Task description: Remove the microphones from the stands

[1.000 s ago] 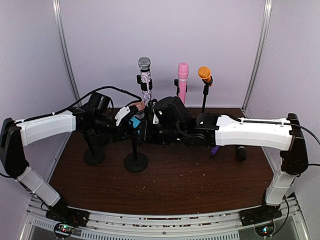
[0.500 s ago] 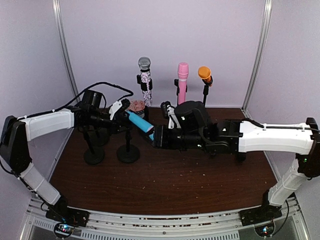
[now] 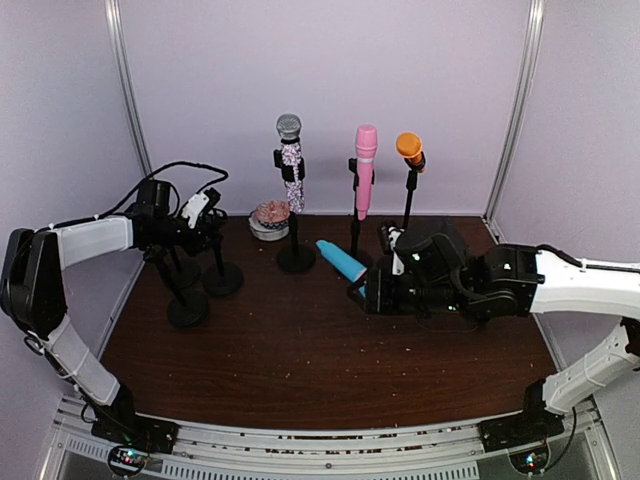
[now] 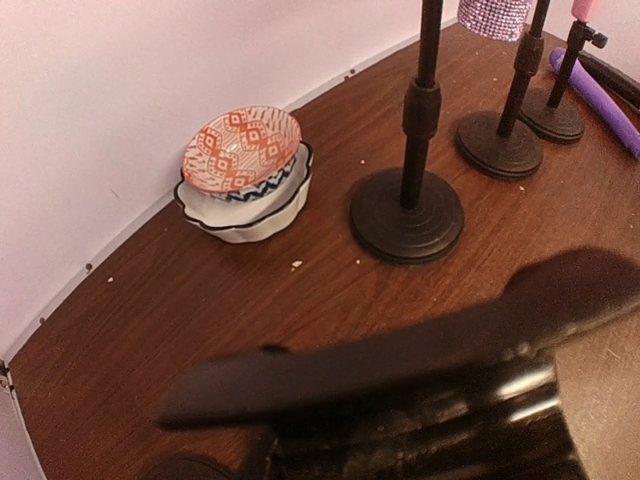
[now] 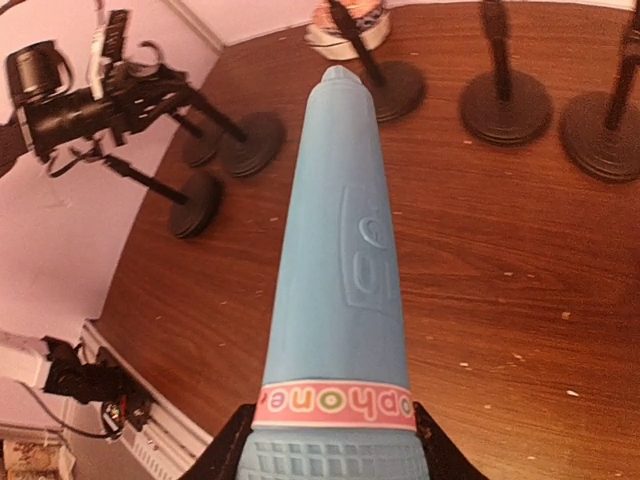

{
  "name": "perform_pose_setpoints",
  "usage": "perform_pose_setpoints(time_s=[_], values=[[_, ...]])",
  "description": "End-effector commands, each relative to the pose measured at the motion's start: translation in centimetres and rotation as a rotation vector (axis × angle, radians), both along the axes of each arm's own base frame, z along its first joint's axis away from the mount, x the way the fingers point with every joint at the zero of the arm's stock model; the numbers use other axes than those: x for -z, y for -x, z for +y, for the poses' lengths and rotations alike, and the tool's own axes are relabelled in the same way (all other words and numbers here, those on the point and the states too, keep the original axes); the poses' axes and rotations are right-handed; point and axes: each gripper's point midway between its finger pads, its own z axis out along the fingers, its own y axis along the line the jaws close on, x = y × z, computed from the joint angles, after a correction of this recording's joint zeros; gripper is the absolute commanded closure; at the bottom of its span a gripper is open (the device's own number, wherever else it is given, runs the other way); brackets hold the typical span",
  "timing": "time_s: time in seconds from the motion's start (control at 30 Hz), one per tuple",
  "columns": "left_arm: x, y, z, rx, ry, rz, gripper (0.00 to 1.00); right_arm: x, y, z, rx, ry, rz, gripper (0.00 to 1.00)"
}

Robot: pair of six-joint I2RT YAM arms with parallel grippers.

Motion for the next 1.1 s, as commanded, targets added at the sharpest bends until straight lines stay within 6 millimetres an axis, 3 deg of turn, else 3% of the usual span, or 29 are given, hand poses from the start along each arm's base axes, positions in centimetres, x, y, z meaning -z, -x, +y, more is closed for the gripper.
perform_pose_setpoints(time_s=[0.0,0.1,0.13,0.23,0.33,0.43,0.63,0.83,0.87,0.97,1.0,1.07], values=[[-2.7,-1.4,-0.5,0.032,0.017,-0.105,0.82,3.2,-2.4,-7.6,0.239,0.152,-0.015,1.0],[-3.0,-1.7,-0.5,0.033,0.012,-0.112,0.63,4.9,-3.4,-12.9,0.383,0.261,-0.017,1.0],[-3.3,-1.8,-0.5,0.031,0.012,-0.116,0.52,5.4,-3.9,-14.9,0.437,0.292,-0.014,1.0],[-4.3,-1.5,-0.5,0.034,0.021,-0.12,0.04,6.2,-4.8,-18.9,0.541,0.333,-0.013,1.0],[-6.3,-0.7,-0.7,0.047,0.035,-0.132,0.02,6.5,-6.1,-21.7,0.612,0.341,-0.021,1.0],[-8.4,0.5,-0.9,0.071,0.052,-0.12,0.02,7.4,-7.9,-23.3,0.644,0.357,0.003,1.0],[-12.1,3.1,-0.6,0.082,0.037,-0.06,0.02,10.5,-11.9,-24.4,0.67,0.458,0.068,1.0],[-14.8,5.9,0.3,0.058,0.011,-0.064,0.02,14.0,-14.6,-25.5,0.68,0.491,0.153,1.0],[-15.4,6.3,0.4,0.049,0.018,-0.074,0.02,14.3,-14.9,-25.5,0.678,0.498,0.159,0.97],[-17.0,7.2,1.0,0.007,0.027,-0.107,0.02,15.0,-15.4,-25.2,0.658,0.488,0.176,0.73],[-17.5,7.4,1.3,-0.007,0.025,-0.119,0.02,15.0,-15.5,-25.2,0.653,0.485,0.179,0.59],[-18.3,7.5,2.3,-0.079,0.026,-0.132,0.02,15.1,-15.6,-25.1,0.641,0.481,0.185,0.44]])
